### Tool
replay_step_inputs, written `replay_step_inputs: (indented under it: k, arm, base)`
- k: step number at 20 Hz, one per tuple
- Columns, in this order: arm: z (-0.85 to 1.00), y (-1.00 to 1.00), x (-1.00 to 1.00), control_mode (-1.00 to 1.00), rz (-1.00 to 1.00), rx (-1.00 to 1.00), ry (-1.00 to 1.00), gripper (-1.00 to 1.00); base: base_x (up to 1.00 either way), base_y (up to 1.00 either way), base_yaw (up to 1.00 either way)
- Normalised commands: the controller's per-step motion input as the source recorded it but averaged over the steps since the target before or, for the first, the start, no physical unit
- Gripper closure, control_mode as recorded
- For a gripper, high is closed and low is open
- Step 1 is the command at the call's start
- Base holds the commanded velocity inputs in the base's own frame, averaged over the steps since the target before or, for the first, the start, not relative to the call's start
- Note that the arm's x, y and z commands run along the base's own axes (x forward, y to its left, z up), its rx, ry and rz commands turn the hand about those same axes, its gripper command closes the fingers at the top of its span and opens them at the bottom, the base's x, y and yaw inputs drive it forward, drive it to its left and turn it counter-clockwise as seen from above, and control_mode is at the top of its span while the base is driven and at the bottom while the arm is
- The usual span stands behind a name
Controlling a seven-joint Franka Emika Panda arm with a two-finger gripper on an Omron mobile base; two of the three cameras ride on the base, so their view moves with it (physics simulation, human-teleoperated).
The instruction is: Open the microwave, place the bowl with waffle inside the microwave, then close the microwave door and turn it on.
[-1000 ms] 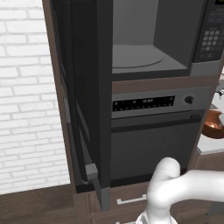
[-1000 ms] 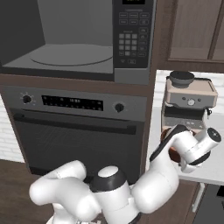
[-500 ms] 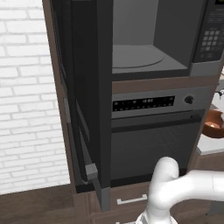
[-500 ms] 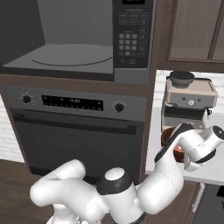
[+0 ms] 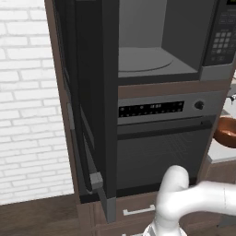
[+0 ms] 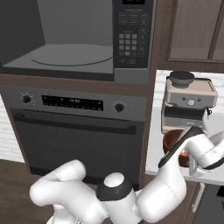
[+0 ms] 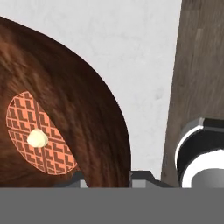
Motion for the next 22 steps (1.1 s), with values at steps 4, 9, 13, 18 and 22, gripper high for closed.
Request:
replay_step_inputs:
  k: [4, 9, 13, 18, 22]
  arm:
    - [0.24, 0.00, -1.00, -1.00, -0.08, 0.01, -0.07, 1.00]
    - [0.47, 0.04, -1.00, -1.00, -0.04, 0.00, -0.15, 1.00]
    - [0.51, 0.41, -1.00, -1.00, 0.00, 0.00, -0.31, 1.00]
    - [0.63, 0.62, -0.97, -1.00, 0.01, 0.00, -0.25, 1.00]
    - [0.90, 0.86, -0.36, -1.00, 0.00, 0.00, -0.23, 1.00]
  base:
    - [0.00, 0.00, 0.00]
    - [0.00, 0.00, 0.00]
    - [0.00, 0.00, 0.00]
    - [0.00, 0.00, 0.00]
    - [0.00, 0.00, 0.00]
